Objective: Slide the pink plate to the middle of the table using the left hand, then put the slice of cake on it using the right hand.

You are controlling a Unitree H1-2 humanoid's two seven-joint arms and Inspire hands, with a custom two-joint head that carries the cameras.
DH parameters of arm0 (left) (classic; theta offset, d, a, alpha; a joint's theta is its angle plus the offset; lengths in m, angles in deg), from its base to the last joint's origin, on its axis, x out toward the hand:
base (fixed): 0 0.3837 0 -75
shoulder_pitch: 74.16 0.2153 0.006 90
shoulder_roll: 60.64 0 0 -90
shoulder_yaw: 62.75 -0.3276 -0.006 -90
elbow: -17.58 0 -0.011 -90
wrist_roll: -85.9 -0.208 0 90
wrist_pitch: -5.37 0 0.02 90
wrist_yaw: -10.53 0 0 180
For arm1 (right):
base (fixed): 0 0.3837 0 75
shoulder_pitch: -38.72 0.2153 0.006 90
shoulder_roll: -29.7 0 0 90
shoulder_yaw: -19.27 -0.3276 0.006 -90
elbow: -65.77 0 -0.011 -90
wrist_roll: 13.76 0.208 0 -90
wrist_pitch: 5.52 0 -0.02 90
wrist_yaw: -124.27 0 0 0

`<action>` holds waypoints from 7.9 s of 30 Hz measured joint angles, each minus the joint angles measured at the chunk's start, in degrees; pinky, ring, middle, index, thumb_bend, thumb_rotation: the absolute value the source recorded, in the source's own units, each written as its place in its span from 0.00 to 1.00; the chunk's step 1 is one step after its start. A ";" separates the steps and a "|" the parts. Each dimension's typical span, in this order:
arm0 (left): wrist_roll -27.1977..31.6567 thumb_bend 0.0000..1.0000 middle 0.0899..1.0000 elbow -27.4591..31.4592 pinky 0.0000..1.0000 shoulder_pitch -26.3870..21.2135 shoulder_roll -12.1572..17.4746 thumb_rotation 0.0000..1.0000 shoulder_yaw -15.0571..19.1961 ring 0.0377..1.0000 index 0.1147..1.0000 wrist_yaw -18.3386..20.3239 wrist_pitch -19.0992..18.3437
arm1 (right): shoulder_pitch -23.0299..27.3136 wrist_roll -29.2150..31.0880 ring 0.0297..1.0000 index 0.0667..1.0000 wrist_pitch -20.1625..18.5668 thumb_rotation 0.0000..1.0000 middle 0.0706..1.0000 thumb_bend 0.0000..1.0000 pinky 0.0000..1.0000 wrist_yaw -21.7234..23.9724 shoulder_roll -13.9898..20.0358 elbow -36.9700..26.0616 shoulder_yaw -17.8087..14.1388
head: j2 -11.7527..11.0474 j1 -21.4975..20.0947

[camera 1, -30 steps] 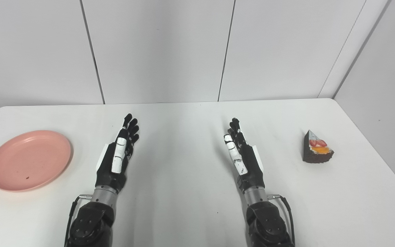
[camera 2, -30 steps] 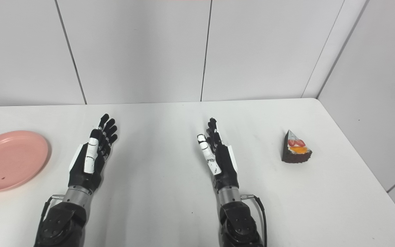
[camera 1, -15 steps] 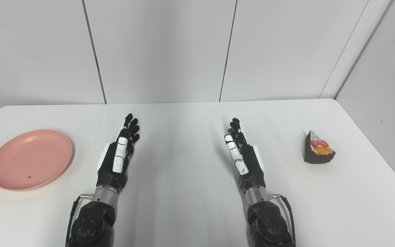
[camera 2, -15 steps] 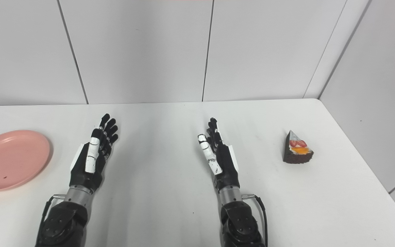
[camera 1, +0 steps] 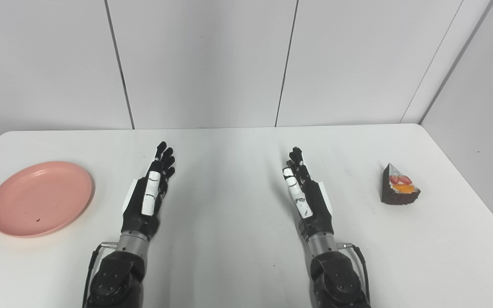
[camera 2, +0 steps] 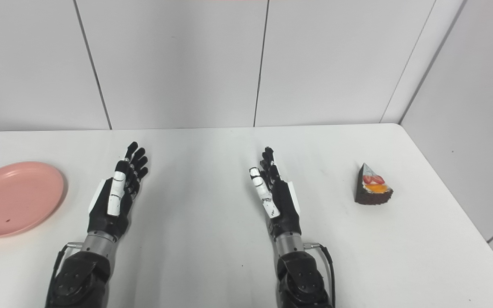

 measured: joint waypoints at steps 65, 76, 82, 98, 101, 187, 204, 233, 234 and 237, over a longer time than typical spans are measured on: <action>11.00 0.71 0.77 9.08 0.79 -4.35 9.37 1.00 20.89 0.78 0.77 -15.47 -6.28 | -3.55 4.53 1.00 1.00 -3.50 0.94 1.00 0.42 1.00 3.69 4.74 -5.69 -2.97 | -8.70 26.54; 4.75 0.73 0.83 3.71 0.93 -3.12 18.82 1.00 21.92 0.86 0.82 -16.18 -5.14 | -4.15 5.09 1.00 1.00 -5.74 0.94 1.00 0.38 1.00 3.83 4.94 -7.41 -3.05 | -8.44 27.33; 3.44 0.73 0.83 1.58 0.90 -0.92 21.37 1.00 21.63 0.85 0.83 -16.18 -5.08 | -4.18 4.98 1.00 1.00 -6.07 0.94 1.00 0.38 1.00 3.77 4.91 -7.60 -3.12 | -8.44 27.60; -0.28 0.74 0.92 -4.88 0.98 -0.02 26.33 1.00 18.90 0.94 0.90 -14.08 -4.14 | -4.29 4.86 1.00 1.00 -6.07 0.93 1.00 0.38 1.00 3.65 4.80 -8.05 -3.16 | -7.91 27.78; -0.26 0.73 0.94 -4.85 1.00 0.03 26.83 1.00 18.13 0.97 0.93 -12.79 -5.08 | -4.29 4.93 1.00 1.00 -6.07 0.93 1.00 0.36 1.00 3.79 4.79 -8.52 -3.12 | -8.00 27.77; 9.48 0.79 0.99 0.01 1.00 -3.10 4.73 1.00 4.94 1.00 0.99 5.96 -10.03 | -4.35 3.88 1.00 1.00 -6.15 0.84 1.00 0.55 1.00 2.69 4.31 -7.05 -3.25 | -2.64 21.45; 10.03 0.79 1.00 11.48 1.00 -0.07 5.07 1.00 3.27 1.00 1.00 6.05 -14.28 | -2.92 3.82 0.99 1.00 -4.53 0.80 1.00 0.68 1.00 2.01 2.45 -5.00 -3.26 | -0.71 15.13; 10.57 0.77 1.00 6.41 1.00 1.09 5.76 1.00 3.44 1.00 1.00 9.30 -13.87 | -2.38 1.43 0.99 1.00 -3.79 0.81 1.00 0.63 1.00 1.32 1.23 -4.75 -1.78 | 2.81 3.78; 10.56 0.77 1.00 5.94 1.00 0.96 5.76 1.00 3.52 1.00 1.00 9.33 -13.39 | -2.32 1.40 0.99 1.00 -3.79 0.81 1.00 0.64 1.00 1.32 1.16 -4.68 -1.69 | 2.81 3.78; 10.52 0.76 1.00 5.57 1.00 0.90 5.64 1.00 3.90 1.00 1.00 9.08 -12.63 | -2.10 0.79 0.99 1.00 -3.79 0.82 1.00 0.67 1.00 1.31 1.09 -4.56 -1.32 | 2.99 2.90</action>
